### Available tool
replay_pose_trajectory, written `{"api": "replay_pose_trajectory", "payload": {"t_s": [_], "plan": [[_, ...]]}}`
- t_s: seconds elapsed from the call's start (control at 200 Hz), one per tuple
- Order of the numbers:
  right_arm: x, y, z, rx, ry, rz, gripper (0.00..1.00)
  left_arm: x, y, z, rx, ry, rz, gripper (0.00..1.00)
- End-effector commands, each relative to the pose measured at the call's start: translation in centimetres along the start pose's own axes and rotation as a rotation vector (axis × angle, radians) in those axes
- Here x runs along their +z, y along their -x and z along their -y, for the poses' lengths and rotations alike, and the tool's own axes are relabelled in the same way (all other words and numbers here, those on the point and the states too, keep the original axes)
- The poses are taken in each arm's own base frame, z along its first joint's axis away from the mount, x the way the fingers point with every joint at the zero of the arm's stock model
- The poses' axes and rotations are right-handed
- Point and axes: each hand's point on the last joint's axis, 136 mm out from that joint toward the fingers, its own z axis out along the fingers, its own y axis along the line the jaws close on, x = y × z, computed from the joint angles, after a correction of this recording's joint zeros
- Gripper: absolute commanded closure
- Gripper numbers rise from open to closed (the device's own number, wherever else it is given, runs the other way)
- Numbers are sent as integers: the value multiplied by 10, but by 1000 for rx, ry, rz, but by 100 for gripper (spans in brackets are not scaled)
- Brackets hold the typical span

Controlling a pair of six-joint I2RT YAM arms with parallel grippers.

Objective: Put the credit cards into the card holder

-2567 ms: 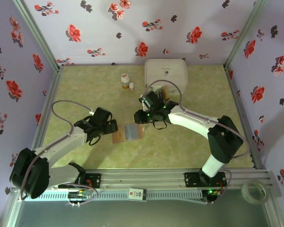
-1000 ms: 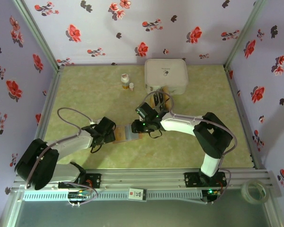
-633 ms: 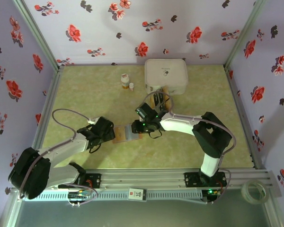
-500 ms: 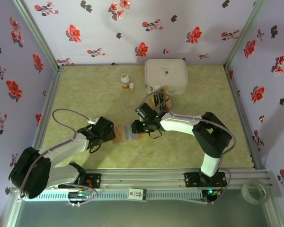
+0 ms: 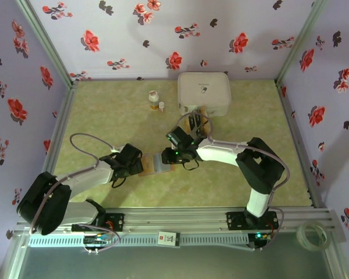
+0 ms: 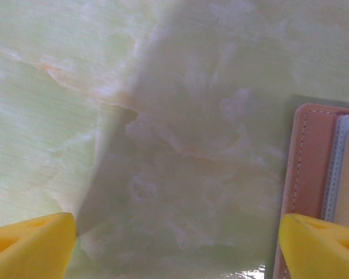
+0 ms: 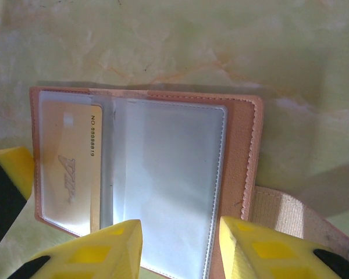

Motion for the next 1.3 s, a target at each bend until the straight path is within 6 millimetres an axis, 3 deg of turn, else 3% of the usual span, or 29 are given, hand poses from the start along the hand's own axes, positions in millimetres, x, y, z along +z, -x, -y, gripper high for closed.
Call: {"api": "replay_pose_trajectory", "payload": {"t_s": [0.0,0.43,0.985,1.295], "plan": [[8,2,4,26,-14,-2,60,5,-5,-3,16,17,-16,10],[23,-4,6,45,3,-40,60,9,-9,-5,22,26,-27,10],[29,-9,-27,34,115,-90,62,15,-15,-7,24,28,-38,10],[28,-2,-51,74,235,-76,62,15,-16,-8,21,27,-38,11]]}}
